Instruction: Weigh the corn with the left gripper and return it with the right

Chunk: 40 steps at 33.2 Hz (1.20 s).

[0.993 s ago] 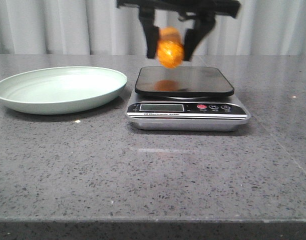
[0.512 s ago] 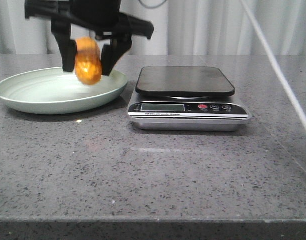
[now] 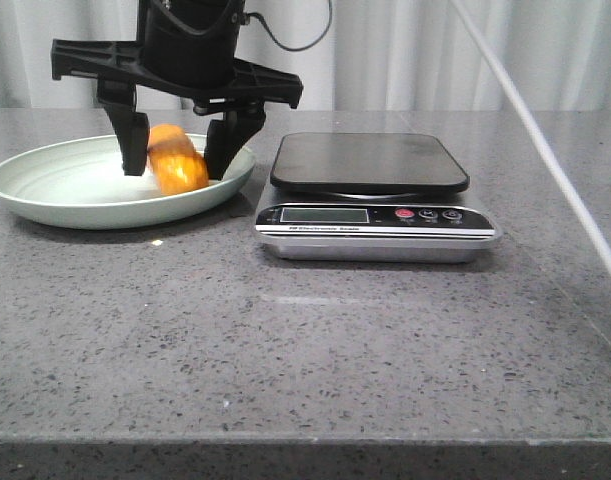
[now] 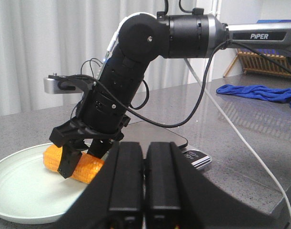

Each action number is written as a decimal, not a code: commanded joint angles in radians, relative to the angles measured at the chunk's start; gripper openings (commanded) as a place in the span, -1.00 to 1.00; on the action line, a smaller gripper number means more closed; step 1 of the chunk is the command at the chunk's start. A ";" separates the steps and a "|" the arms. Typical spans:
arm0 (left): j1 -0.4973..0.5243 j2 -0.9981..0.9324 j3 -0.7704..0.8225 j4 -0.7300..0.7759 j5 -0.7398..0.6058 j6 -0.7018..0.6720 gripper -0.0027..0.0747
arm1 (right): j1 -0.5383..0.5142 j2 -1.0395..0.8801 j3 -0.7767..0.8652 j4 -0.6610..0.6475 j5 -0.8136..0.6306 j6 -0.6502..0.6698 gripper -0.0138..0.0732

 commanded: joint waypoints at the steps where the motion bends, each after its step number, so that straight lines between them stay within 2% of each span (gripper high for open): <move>1: -0.005 0.010 -0.026 -0.007 -0.081 -0.002 -0.58 | -0.007 -0.097 -0.037 -0.029 -0.026 -0.013 0.48; 10: -0.005 0.010 -0.026 -0.007 -0.077 -0.002 -0.58 | -0.009 -0.190 -0.037 -0.150 -0.048 -0.013 0.48; 13: -0.005 0.010 -0.026 -0.007 -0.073 -0.002 -0.58 | -0.028 -0.251 -0.037 -0.153 -0.059 -0.057 0.48; 20: -0.005 0.010 -0.026 -0.007 -0.073 -0.002 -0.58 | -0.164 -0.425 -0.024 -0.120 -0.022 -0.120 0.47; 24: -0.005 0.010 -0.026 -0.007 -0.073 -0.002 -0.58 | -0.237 -0.526 0.052 -0.120 -0.013 -0.171 0.47; 28: -0.005 0.010 -0.026 -0.007 -0.073 -0.002 -0.58 | -0.268 -0.651 0.232 -0.120 -0.057 -0.210 0.47; 30: -0.005 0.010 -0.026 -0.007 -0.073 -0.002 -0.58 | -0.266 -0.734 0.376 -0.120 -0.107 -0.226 0.47; 37: -0.005 0.010 -0.026 -0.007 -0.073 -0.002 -0.58 | -0.262 -1.070 0.919 -0.074 -0.423 -0.228 0.47; 40: -0.005 0.010 -0.026 -0.007 -0.073 -0.002 -0.58 | -0.262 -1.214 1.103 -0.053 -0.518 -0.228 0.47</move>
